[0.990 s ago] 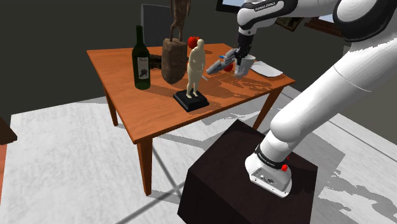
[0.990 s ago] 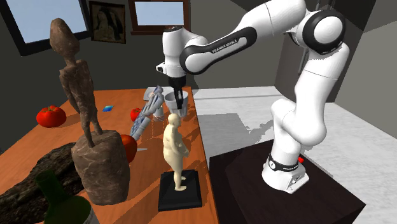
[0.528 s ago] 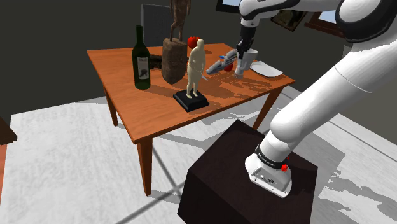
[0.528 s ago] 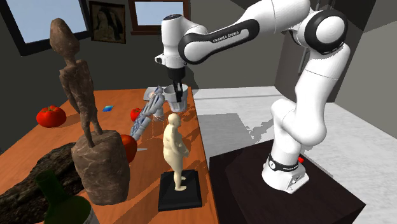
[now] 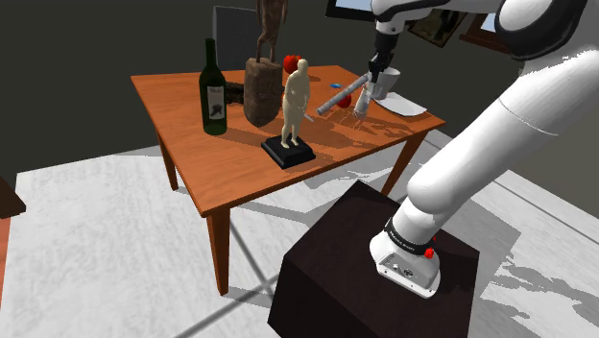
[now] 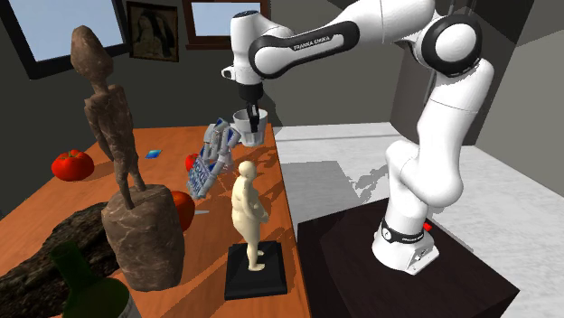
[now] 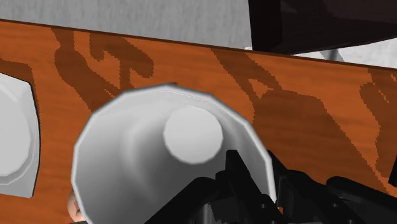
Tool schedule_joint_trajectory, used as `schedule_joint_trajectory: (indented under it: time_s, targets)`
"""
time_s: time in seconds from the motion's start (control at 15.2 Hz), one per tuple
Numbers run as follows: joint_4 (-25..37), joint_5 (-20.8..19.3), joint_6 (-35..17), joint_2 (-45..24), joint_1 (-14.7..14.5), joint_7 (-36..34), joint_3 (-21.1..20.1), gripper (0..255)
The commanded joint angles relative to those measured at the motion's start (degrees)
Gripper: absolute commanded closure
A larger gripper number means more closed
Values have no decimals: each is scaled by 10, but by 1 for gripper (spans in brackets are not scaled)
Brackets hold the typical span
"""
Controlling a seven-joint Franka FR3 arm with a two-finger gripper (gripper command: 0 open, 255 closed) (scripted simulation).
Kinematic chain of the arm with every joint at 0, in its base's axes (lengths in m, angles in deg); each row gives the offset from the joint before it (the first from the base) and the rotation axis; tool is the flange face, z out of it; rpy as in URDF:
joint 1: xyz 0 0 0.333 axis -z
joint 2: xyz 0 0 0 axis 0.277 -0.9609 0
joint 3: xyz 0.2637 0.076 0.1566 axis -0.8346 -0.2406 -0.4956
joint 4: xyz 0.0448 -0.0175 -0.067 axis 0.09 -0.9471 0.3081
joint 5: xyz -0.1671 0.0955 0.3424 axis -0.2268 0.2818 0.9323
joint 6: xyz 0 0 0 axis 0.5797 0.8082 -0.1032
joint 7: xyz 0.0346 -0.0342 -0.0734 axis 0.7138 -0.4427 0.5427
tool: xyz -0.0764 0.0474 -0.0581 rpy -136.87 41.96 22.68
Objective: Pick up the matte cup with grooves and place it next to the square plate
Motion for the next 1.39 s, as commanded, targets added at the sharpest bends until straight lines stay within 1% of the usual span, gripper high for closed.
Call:
schedule_joint_trajectory:
  time_s: [0.0, 0.33, 0.66, 0.92, 1.12, 1.32]
  targets:
    - [22, 8, -5, -23, 9, 33, 19, 255]
    - [86, 42, -13, -87, 38, 117, 65, 255]
    - [170, 97, -11, -170, 78, 206, 100, 255]
    - [256, 152, 3, -248, 128, 276, 116, 255]
    - [336, 195, 24, -313, 176, 322, 118, 255]
    - [310, 194, 0, -311, 174, 320, 116, 255]
